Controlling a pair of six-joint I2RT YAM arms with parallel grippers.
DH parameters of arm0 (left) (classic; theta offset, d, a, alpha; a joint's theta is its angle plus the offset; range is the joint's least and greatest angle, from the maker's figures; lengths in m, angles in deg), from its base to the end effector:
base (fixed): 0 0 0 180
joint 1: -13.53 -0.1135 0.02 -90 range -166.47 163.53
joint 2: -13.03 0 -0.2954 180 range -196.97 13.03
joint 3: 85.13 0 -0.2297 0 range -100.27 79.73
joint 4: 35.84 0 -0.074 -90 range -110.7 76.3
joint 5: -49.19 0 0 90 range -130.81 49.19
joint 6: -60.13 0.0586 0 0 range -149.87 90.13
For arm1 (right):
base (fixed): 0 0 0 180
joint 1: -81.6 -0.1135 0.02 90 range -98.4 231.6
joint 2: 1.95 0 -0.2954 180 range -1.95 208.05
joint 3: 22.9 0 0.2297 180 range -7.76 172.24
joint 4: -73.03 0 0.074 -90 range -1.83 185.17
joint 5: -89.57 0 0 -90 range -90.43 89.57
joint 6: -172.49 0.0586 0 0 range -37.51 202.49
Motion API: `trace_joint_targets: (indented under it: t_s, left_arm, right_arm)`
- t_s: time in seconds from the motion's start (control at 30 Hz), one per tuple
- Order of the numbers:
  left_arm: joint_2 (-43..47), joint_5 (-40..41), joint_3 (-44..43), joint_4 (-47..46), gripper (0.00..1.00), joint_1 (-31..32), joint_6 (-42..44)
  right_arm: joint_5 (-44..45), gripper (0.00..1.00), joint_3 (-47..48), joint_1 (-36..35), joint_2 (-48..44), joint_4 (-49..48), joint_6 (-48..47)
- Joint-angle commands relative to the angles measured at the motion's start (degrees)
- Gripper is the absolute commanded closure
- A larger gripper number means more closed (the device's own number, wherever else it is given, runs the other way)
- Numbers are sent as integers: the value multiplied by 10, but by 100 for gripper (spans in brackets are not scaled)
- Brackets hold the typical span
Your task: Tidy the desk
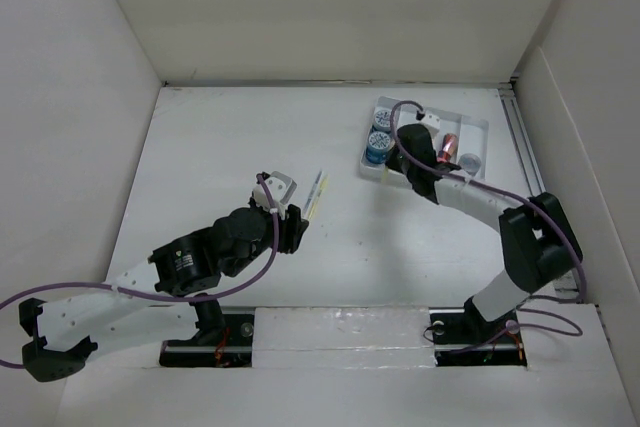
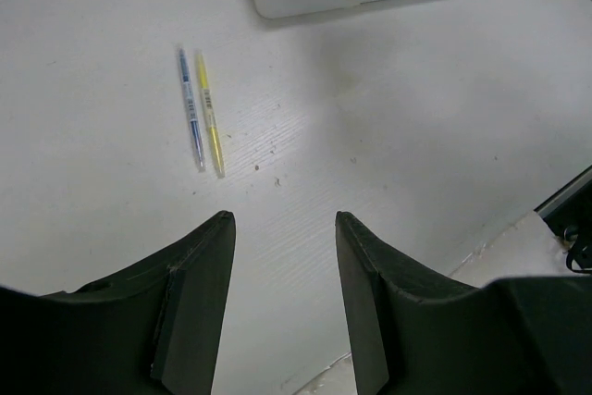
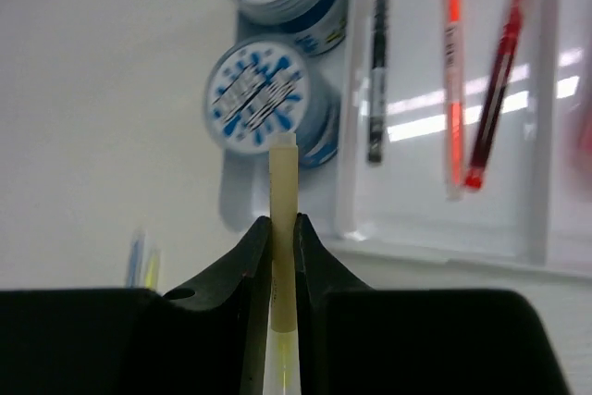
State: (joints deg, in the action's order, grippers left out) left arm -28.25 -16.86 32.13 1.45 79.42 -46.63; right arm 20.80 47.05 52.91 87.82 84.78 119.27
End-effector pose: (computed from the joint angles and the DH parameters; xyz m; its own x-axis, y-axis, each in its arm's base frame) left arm 0.0767 -0.1131 0.3576 -0.3012 0.0280 -0.9531 0.6139 0.7706 -0.1714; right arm 0.3124 0.1468 0.2637 -0.4737 0.3770 -0.7959 0.1333 0.9240 0.3583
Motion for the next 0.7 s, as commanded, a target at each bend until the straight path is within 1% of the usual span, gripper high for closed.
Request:
trace_joint_targets:
  t_s: [0.0, 0.13, 0.23, 0.3, 0.33, 0.37, 0.4, 0.43, 0.5, 0.53, 0.57, 0.63, 0.67]
  left_arm:
    - [1, 1, 0, -11, 57, -1, 5]
    - [-1, 1, 0, -14, 56, -1, 5]
    - [-6, 2, 0, -12, 56, -1, 5]
    - [-11, 3, 0, -11, 56, -1, 4]
    - [-13, 4, -1, -11, 57, -1, 4]
    - [-14, 6, -1, -9, 56, -1, 3]
    - [-13, 8, -1, -9, 56, -1, 2]
    - [-10, 8, 0, -10, 56, -1, 3]
    - [-9, 9, 0, -11, 56, -1, 3]
    - [-9, 8, 1, -11, 56, -1, 3]
    - [-12, 8, 0, -11, 56, -1, 3]
    - [-13, 8, 0, -11, 56, -1, 3]
    - [-14, 7, 0, -11, 56, -1, 3]
  right_arm:
    - [-58, 100, 35, 90, 40, -39, -13]
    - [-112, 99, 60, 153, 76, -43, -12]
    - [-127, 99, 87, 182, 101, -45, -13]
    - [-157, 98, 118, 198, 134, -40, -7]
    - [-167, 97, 127, 198, 145, -34, -6]
    - [-168, 92, 137, 198, 155, -26, -5]
    - [-166, 85, 154, 198, 162, -16, -6]
    - [-161, 64, 155, 198, 168, -12, -5]
    - [-153, 48, 126, 191, 160, -33, -4]
    - [-156, 45, 116, 191, 148, -45, -3]
    - [-162, 45, 107, 191, 142, -59, -2]
    - [-168, 44, 82, 179, 124, -66, 0]
    - [-170, 45, 71, 172, 100, -83, 2]
